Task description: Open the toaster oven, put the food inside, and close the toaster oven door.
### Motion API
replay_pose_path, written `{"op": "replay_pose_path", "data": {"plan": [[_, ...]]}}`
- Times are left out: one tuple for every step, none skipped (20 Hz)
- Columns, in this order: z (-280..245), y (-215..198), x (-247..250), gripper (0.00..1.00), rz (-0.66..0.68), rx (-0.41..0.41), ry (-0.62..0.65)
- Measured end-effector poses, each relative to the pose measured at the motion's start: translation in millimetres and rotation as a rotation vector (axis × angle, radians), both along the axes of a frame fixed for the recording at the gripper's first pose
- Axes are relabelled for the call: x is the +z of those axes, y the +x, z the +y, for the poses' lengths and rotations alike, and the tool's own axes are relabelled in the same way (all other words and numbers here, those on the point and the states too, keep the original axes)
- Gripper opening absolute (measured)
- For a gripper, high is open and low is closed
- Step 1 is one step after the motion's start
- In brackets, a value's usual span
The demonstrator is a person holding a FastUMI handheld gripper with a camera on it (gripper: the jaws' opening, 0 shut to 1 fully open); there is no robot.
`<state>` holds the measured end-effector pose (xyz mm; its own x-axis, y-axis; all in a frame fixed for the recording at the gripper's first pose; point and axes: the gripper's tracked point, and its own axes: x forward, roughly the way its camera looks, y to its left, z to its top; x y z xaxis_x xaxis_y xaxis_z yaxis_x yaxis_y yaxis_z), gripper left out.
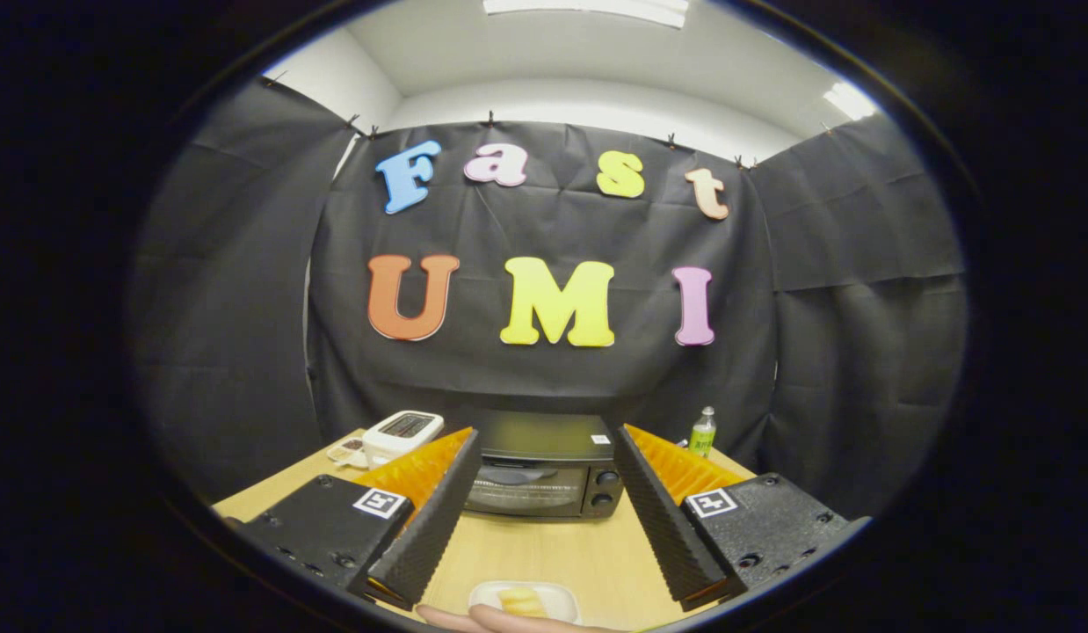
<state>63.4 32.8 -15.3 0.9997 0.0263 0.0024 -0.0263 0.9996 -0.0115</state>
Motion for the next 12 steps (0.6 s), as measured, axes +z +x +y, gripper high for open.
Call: {"op": "replay_pose_path", "data": {"plan": [[-1, 10, -7, 1.00, 0.020, 0.000, 0.001], [-1, 21, -13, 1.00, 0.038, 0.003, 0.007], [-1, 31, -18, 1.00, 0.052, 0.006, 0.012], [-3, 43, -23, 1.00, 0.068, 0.006, 0.018], [-4, 53, -29, 1.00, 0.085, 0.003, 0.023], [-3, 64, -35, 1.00, 0.102, -0.002, 0.024], [-2, 75, -41, 1.00, 0.120, -0.005, 0.027], [3, 85, -48, 1.00, 0.138, 0.002, 0.029], [11, 96, -55, 1.00, 0.157, 0.020, 0.033], [19, 107, -61, 1.00, 0.173, 0.042, 0.035], [27, 117, -66, 1.00, 0.183, 0.061, 0.034], [33, 127, -69, 1.00, 0.188, 0.073, 0.030]]}}
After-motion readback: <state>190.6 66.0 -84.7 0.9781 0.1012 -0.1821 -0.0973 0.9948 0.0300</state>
